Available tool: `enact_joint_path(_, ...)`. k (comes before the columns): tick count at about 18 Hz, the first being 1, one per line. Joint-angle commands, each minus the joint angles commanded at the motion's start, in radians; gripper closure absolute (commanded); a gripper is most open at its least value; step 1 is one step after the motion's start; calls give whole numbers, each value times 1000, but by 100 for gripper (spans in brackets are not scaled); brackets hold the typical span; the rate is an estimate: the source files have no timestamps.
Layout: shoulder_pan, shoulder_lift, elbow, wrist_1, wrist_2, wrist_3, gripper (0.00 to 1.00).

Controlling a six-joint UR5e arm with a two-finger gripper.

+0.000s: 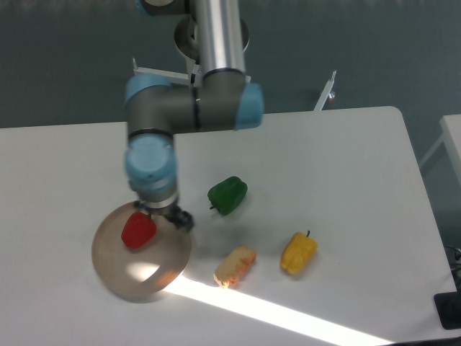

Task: Place the red pepper on the plate
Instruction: 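Lift the open gripper up away from the red pepper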

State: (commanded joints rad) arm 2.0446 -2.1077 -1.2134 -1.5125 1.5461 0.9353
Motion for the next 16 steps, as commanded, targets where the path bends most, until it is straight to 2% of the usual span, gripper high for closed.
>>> enact_joint_path(4,103,0,6,15,37,157,1)
enact_joint_path(5,120,0,6,35,35,177,1)
enact_joint_path(7,147,-8,8,128,43,212,0)
enact_joint_path(9,155,-17,6,176,63,247,0)
enact_joint_path(12,155,-31,5,218,101,255,0)
enact_joint_path(16,155,-29,2,221,101,255,0)
